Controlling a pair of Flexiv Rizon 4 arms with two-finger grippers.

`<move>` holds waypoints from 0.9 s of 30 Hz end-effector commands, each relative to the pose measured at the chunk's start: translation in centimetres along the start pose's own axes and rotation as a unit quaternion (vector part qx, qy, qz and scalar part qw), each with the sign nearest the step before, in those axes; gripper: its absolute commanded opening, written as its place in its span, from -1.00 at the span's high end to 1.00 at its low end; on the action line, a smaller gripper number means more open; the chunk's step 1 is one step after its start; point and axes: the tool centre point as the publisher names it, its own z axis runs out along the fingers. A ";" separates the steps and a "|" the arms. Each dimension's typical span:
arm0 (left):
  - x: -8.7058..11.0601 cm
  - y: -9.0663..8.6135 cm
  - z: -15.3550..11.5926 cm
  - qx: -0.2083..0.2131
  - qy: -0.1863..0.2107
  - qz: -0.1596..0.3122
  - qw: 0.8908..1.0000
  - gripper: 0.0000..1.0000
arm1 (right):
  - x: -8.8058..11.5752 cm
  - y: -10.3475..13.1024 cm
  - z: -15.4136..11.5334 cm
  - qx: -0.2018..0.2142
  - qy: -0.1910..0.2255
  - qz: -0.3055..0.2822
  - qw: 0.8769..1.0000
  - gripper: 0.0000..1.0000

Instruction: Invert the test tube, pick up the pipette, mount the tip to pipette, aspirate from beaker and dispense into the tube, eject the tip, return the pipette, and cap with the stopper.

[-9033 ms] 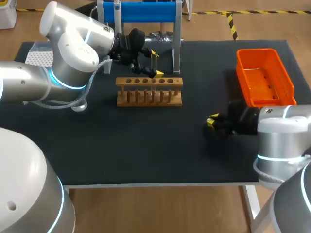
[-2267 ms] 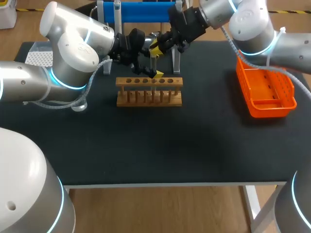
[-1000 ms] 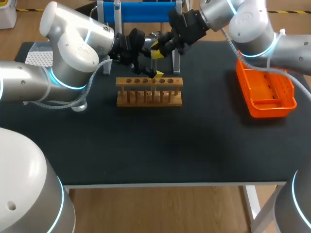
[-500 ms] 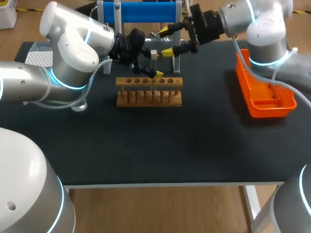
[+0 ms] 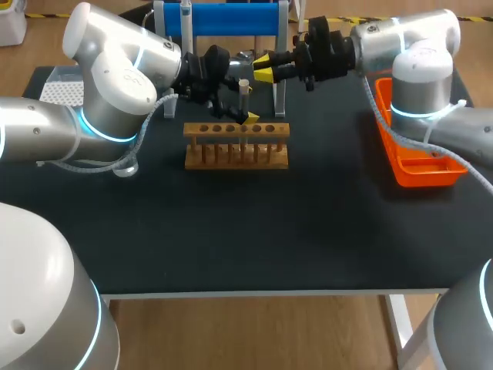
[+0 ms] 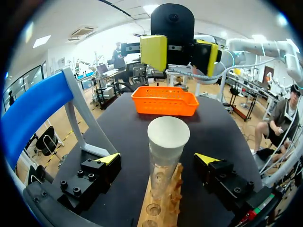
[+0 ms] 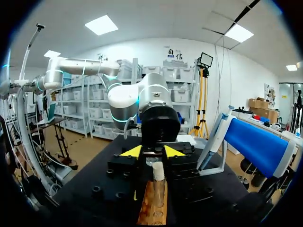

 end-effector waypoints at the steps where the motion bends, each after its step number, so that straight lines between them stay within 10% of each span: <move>1: -0.1 -0.1 0.0 -0.002 0.002 0.000 1.000 -1.00 | -0.5 -0.6 0.8 -0.010 0.007 0.003 1.000 1.00; 27: -0.1 -0.1 0.0 -0.002 0.002 0.000 1.000 -1.00 | -0.5 -2.2 3.4 -0.024 0.023 0.036 0.999 1.00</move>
